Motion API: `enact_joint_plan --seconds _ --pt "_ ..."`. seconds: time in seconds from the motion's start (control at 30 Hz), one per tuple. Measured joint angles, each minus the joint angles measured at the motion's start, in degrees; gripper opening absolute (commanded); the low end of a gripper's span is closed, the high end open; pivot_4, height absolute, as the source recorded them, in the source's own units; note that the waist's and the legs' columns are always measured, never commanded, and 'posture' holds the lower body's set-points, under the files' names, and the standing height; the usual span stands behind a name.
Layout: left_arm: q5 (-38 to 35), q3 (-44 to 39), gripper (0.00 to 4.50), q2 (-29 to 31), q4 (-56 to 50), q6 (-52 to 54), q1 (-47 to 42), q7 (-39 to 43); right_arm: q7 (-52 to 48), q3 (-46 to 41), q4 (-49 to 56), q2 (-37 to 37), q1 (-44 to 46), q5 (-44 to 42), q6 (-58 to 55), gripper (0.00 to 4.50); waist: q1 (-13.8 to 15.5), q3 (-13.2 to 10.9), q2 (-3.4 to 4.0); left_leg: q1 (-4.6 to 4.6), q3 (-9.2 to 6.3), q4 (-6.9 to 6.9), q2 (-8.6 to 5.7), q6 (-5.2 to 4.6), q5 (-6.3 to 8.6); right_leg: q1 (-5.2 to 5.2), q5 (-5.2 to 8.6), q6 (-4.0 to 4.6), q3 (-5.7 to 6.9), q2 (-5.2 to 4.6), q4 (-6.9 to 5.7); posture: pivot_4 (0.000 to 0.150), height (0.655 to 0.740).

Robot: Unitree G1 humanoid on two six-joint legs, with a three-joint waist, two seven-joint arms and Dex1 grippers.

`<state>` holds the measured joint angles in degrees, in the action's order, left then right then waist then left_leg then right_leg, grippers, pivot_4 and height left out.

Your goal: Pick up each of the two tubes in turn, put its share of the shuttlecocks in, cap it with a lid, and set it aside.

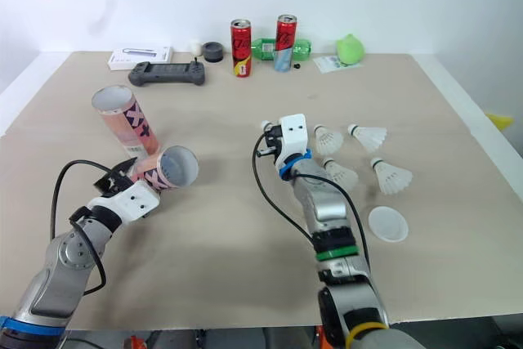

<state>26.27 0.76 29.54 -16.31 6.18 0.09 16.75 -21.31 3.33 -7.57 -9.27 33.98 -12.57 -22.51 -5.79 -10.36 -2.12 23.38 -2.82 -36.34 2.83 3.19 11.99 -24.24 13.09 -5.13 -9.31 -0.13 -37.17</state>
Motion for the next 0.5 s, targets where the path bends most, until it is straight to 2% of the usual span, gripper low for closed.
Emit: enact_joint_plan --seconds 0.1,0.13,0.2,0.33,0.5 --pt "-0.01 0.16 3.98 -0.03 -0.06 0.00 0.02 -0.01 -11.24 2.75 11.40 -6.24 -3.07 -4.88 -0.83 0.05 0.03 -0.02 0.10 0.02 -0.13 0.00 -0.06 0.02 0.01 0.04 0.13 -0.16 0.00 -0.01 -0.01 0.150 0.7400" --pt "-0.02 0.52 3.98 -0.08 0.05 0.18 -0.35 0.03 -18.40 3.57 18.55 -10.08 -3.98 -8.78 -2.22 0.05 -0.01 -0.03 0.15 -0.02 -0.23 0.00 -0.06 0.01 0.01 0.09 0.12 -0.14 0.10 0.00 -0.01 0.150 0.7400" --pt "-0.11 0.64 3.98 -0.09 0.23 0.15 -0.37 0.04 -23.08 4.94 22.96 -13.63 -4.37 -11.27 -4.35 0.05 0.00 -0.03 0.16 -0.06 -0.25 -0.01 -0.06 -0.01 0.00 0.11 0.11 -0.13 0.12 0.00 -0.02 0.150 0.7400" --pt "-0.35 0.71 3.98 -0.08 1.01 0.15 -0.95 0.07 -26.02 9.43 26.08 -15.28 -3.26 -10.75 -6.01 0.05 0.00 -0.03 0.16 -0.12 -0.28 -0.01 -0.06 -0.10 -0.06 0.12 0.13 0.04 0.17 0.02 -0.03 0.150 0.7400" --pt "-0.40 1.05 3.98 -0.08 1.26 0.14 -1.48 0.10 -24.77 16.73 24.51 -11.34 -1.32 -5.49 -5.37 0.05 0.00 -0.03 0.15 -0.07 -0.29 -0.01 -0.06 -0.04 -0.13 0.11 0.04 -0.01 0.17 0.01 -0.02 0.150 0.7400"
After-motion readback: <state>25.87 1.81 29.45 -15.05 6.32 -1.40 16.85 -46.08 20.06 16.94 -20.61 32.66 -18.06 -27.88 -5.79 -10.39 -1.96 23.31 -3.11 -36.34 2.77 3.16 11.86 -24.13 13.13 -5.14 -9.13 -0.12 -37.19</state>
